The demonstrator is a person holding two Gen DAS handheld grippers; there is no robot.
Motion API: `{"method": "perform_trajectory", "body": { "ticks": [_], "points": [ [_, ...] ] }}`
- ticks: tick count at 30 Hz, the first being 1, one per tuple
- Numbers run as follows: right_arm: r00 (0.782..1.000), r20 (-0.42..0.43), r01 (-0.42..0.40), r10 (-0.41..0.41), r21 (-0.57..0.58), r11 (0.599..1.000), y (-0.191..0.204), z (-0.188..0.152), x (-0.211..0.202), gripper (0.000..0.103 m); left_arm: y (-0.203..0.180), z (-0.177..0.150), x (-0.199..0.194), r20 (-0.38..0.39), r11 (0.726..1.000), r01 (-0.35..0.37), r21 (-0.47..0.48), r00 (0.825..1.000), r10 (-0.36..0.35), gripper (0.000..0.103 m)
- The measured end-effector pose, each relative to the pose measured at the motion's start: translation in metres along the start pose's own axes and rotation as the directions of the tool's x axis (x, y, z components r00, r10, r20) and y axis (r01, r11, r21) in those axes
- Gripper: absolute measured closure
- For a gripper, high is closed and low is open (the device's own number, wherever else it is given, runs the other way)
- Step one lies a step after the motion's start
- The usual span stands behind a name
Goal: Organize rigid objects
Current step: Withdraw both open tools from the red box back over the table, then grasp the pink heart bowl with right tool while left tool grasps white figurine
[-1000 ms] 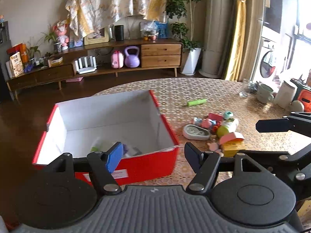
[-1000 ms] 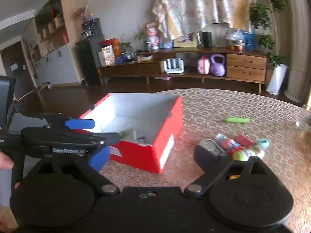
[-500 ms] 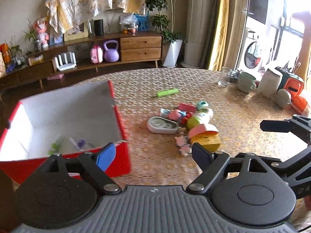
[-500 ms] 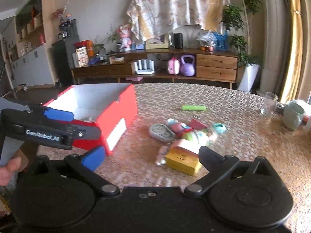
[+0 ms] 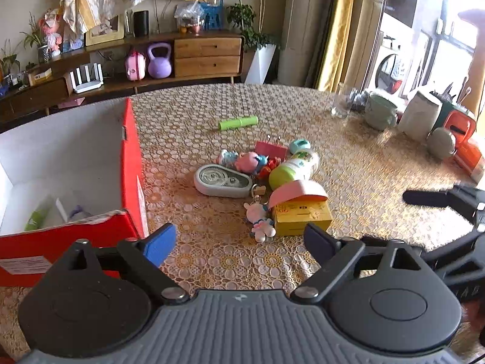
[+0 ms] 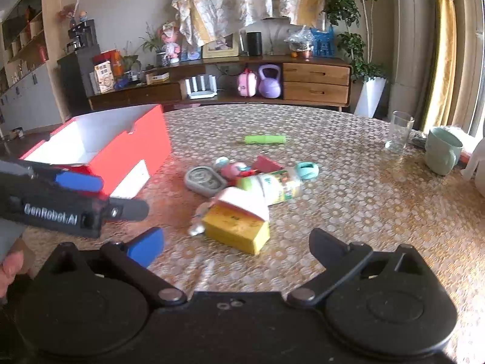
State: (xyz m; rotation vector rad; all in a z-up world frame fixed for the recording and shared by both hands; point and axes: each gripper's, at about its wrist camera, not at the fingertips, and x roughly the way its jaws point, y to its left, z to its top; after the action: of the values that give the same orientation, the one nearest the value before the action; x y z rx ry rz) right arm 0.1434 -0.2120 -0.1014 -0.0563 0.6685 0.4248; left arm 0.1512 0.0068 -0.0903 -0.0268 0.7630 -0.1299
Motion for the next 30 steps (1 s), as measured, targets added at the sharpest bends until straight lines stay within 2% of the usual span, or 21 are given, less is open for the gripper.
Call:
{"method": "perform_trajectory", "body": {
  "ticks": [5,8,20,30],
  "points": [
    [1.000,-0.010,0.022,-0.021,0.049,0.999,-0.026,0.009,0.011,0.002,-0.006,-0.005,0.023,-0.031,1.000,0.000,0.009,1.000,0.001,0.009],
    [1.000,-0.017,-0.001,0.003,0.104,0.995,-0.036,0.017,0.018,0.002,-0.012,-0.010,0.035,-0.036,1.000,-0.019,0.020,0.999,0.020,0.009],
    [0.994,-0.105,-0.019,0.038,0.171,0.985,-0.016,0.036,0.074,0.006,-0.019,-0.017,0.075,-0.025,0.998,-0.056,0.031,0.998,0.057,0.009],
    [0.980,-0.197,0.024,0.023,0.233,0.972,-0.006,0.034,0.109,0.013,-0.012,-0.018,0.090,-0.029,0.997,-0.068,0.020,0.997,0.069,0.010]
  ]
}}
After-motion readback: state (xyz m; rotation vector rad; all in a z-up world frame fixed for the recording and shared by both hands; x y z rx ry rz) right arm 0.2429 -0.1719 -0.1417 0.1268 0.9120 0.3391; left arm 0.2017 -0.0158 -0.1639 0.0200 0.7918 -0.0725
